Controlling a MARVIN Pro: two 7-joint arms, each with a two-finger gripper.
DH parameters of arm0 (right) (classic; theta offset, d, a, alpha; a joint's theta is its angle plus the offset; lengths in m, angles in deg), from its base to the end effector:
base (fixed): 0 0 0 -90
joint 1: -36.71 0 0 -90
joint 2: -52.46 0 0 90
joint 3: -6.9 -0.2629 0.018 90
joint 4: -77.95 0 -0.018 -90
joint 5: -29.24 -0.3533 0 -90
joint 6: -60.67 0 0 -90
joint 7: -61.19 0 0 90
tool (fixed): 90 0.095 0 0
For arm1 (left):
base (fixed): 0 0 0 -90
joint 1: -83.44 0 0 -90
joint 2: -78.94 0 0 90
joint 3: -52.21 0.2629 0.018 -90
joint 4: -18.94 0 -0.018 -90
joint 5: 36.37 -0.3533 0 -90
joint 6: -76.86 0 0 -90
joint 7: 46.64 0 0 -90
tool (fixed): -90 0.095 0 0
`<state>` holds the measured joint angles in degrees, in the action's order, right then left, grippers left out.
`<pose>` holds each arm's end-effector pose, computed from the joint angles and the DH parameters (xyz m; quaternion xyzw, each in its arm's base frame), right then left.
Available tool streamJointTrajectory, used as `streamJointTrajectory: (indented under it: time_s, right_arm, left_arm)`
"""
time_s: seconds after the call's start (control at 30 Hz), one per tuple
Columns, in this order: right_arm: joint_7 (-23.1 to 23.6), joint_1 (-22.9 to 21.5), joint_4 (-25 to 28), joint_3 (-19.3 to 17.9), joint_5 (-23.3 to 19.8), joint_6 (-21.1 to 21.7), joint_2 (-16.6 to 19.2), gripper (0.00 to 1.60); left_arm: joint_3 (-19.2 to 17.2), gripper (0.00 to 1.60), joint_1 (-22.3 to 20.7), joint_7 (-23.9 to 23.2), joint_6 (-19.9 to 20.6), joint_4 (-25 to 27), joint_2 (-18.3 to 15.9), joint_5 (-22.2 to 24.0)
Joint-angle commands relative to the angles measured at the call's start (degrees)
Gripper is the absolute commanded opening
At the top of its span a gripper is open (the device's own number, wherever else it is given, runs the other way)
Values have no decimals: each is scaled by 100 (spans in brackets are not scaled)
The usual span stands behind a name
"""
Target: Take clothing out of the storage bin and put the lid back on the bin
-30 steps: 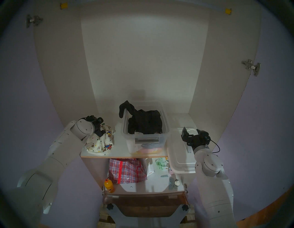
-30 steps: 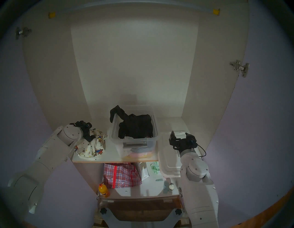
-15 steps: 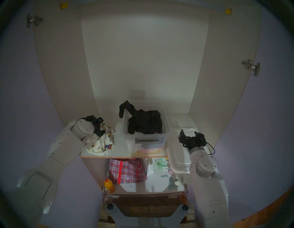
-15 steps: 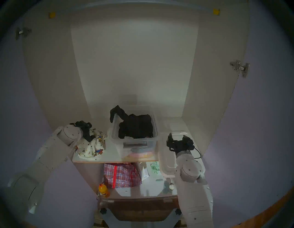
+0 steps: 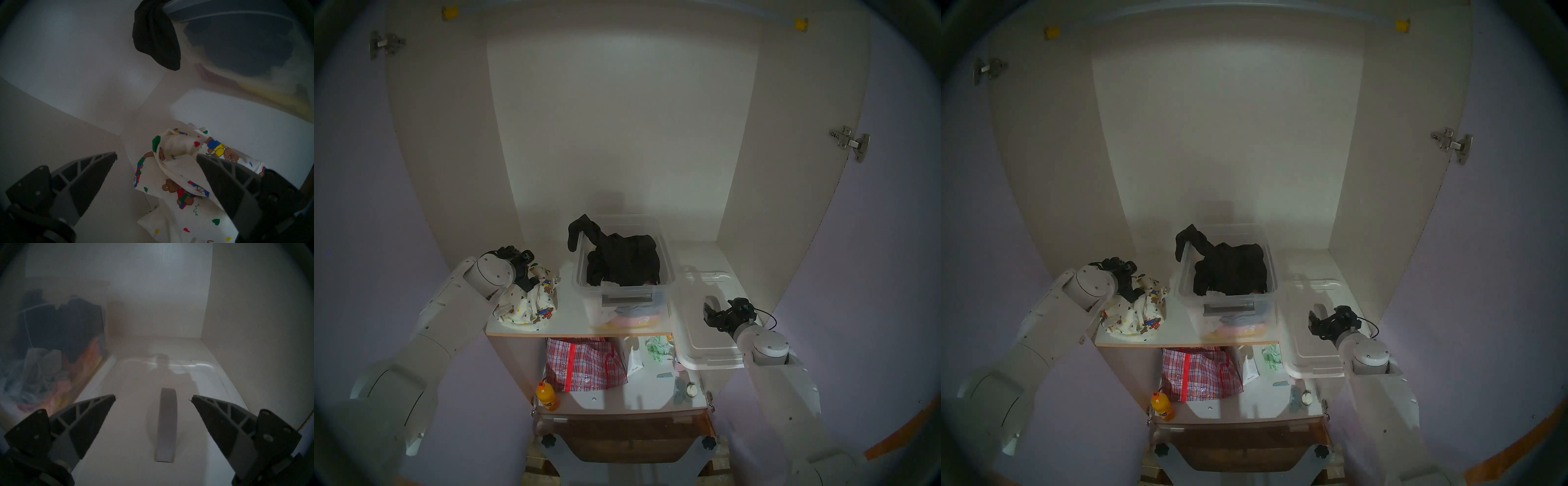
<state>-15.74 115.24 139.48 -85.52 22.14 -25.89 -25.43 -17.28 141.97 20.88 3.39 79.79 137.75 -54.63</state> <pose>0.4886 -0.0986 -0.3945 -0.8178 -0.0396 -0.5735 0.0265 0.5664 0.1370 -0.2720 -0.7820 0.3849 -0.4429 0.2101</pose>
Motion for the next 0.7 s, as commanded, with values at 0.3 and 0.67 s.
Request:
streamJointTrajectory:
  time_s: [0.3,0.67]
  right_arm:
    - [-152,-554,-1174,157,74,-617,-202,160]
    - [-610,-767,-1844,91,138,-1312,-356,66]
  left_arm:
    - [-51,160,-157,16,-36,136,-10,11]
    - [-49,160,-157,17,-36,134,-10,13]
